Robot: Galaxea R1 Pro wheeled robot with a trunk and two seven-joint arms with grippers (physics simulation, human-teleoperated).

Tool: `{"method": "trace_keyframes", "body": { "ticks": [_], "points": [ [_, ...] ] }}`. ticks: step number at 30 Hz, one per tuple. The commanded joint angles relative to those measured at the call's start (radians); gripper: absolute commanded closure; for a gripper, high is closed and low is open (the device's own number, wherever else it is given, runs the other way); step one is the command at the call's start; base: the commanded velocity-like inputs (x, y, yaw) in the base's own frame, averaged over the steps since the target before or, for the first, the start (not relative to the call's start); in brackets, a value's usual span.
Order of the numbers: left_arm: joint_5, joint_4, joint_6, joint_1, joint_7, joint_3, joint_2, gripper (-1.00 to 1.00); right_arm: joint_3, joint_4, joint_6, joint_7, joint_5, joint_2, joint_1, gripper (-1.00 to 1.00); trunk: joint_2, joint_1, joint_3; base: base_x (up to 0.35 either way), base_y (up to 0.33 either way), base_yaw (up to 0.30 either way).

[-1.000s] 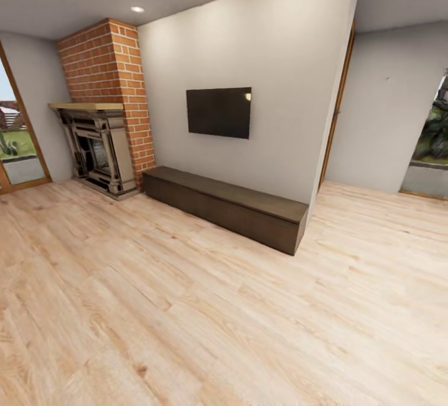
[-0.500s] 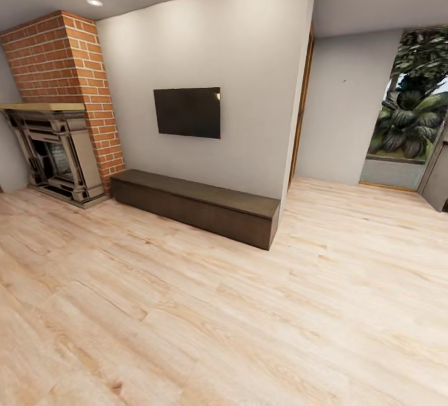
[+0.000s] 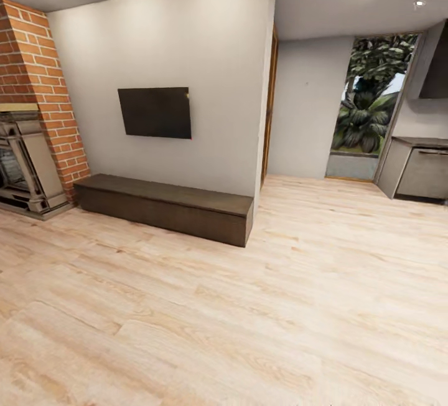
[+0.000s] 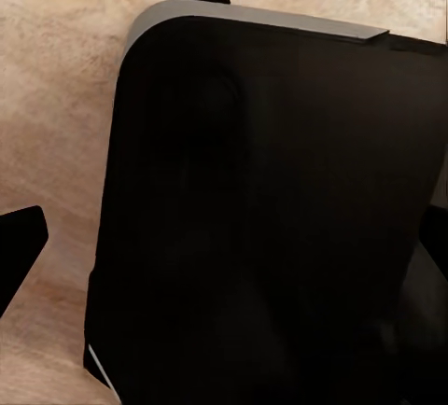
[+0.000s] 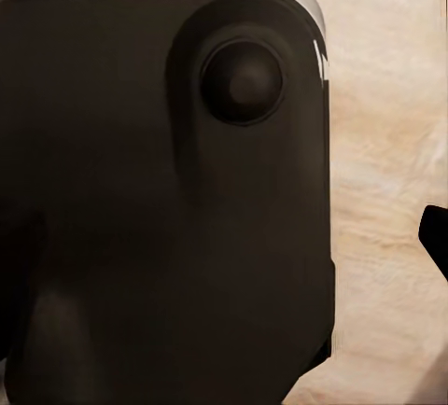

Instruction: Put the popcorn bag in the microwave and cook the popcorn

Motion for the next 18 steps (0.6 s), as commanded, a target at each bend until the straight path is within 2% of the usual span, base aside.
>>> {"method": "trace_keyframes", "body": {
  "ticks": [1, 18],
  "points": [
    [0.014, 0.000, -0.003, 0.000, 0.000, 0.000, 0.000, -1.00, -0.008, 0.000, -0.003, 0.005, -0.002, 0.000, 0.000, -1.00, 0.000, 0.000, -0.001, 0.000, 0.000, -0.293],
    [0.022, 0.000, -0.004, 0.000, 0.001, 0.000, 0.000, -1.00, -0.008, 0.000, -0.006, -0.005, -0.002, -0.002, 0.000, -1.00, 0.000, 0.000, -0.001, 0.000, 0.000, -0.293]
  ]
}}
